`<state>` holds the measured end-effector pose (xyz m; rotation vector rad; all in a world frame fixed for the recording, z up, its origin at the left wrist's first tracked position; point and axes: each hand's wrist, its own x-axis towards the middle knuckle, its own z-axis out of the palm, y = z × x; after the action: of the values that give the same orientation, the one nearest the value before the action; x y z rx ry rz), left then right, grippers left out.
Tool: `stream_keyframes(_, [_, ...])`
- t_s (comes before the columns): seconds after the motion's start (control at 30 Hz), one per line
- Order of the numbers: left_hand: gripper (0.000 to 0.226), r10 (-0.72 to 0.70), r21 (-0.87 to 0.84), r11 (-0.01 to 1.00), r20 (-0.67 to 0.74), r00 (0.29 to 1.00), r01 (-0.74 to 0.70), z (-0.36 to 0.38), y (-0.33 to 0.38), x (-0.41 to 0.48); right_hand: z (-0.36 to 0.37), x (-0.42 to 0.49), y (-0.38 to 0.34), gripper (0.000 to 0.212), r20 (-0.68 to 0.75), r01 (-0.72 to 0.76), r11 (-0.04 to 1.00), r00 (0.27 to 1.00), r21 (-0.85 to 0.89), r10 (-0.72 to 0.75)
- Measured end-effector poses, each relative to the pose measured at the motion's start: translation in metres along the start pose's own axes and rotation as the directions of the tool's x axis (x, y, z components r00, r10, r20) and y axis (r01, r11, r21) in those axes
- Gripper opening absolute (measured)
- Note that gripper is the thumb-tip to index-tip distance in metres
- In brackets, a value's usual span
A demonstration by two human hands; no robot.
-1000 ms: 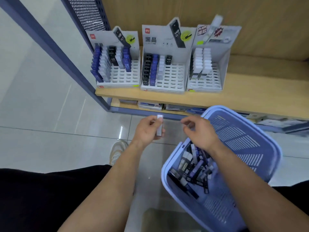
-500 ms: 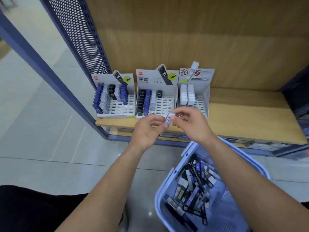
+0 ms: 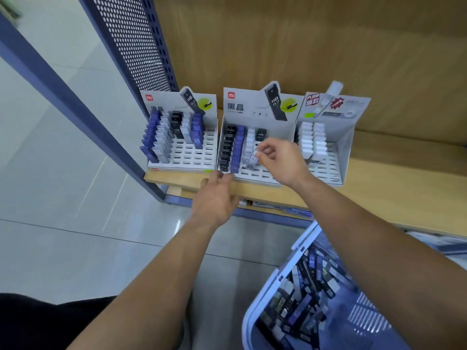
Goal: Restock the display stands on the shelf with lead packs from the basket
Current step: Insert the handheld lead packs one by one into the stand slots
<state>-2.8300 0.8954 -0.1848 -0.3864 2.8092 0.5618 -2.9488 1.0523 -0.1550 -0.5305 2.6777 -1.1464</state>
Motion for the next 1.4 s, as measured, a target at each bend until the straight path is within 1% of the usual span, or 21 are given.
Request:
stream_keyframes(0.17, [0.059,0.015,-0.024,1.000,-0.015,1.000,-0.016,0.011,-0.006,0.003,0.008,0.005,0.001,0.004,-0.008,-0.026,1.000,1.000,0.010,0.026])
stream_keyframes(0.33, [0.059,0.013,-0.060,0.998,-0.013,1.000,-0.013,0.014,-0.011,0.004,0.012,0.005,-0.001,0.006,0.007,0.044,0.996,0.999,-0.072,-0.044])
stream_keyframes(0.57, [0.060,0.009,-0.122,0.993,-0.015,1.000,-0.011,0.018,-0.015,0.004,0.014,0.001,-0.002,0.006,0.019,0.063,0.995,0.998,-0.081,-0.062])
stream_keyframes(0.73, [0.061,0.009,-0.142,0.990,-0.029,1.000,-0.013,0.020,-0.017,0.004,0.016,-0.007,0.002,0.007,0.068,0.095,0.990,0.994,-0.105,-0.089])
stream_keyframes(0.87, [0.061,0.014,-0.156,0.988,-0.013,1.000,-0.016,0.018,-0.017,0.003,0.018,0.005,0.001,0.008,0.004,0.134,0.975,0.991,-0.179,-0.136])
stream_keyframes(1.07, [0.057,0.028,-0.168,0.985,-0.012,1.000,-0.030,0.012,-0.019,0.000,0.026,0.014,-0.007,0.010,0.030,0.135,0.955,0.991,-0.265,-0.132])
stream_keyframes(1.2, [0.055,0.014,-0.239,0.971,-0.018,1.000,-0.018,0.001,-0.016,-0.008,0.024,0.014,-0.008,0.011,0.012,0.090,0.961,0.996,-0.263,-0.090])
stream_keyframes(1.27, [0.054,0.006,-0.257,0.966,-0.013,1.000,-0.009,-0.004,-0.016,-0.015,0.025,0.011,-0.006,0.009,-0.012,0.085,0.963,0.996,-0.257,-0.091])
stream_keyframes(1.4, [0.053,-0.017,-0.289,0.957,0.011,1.000,0.019,-0.011,-0.018,-0.024,0.032,0.001,0.000,0.004,-0.010,0.054,0.965,0.998,-0.257,-0.059])
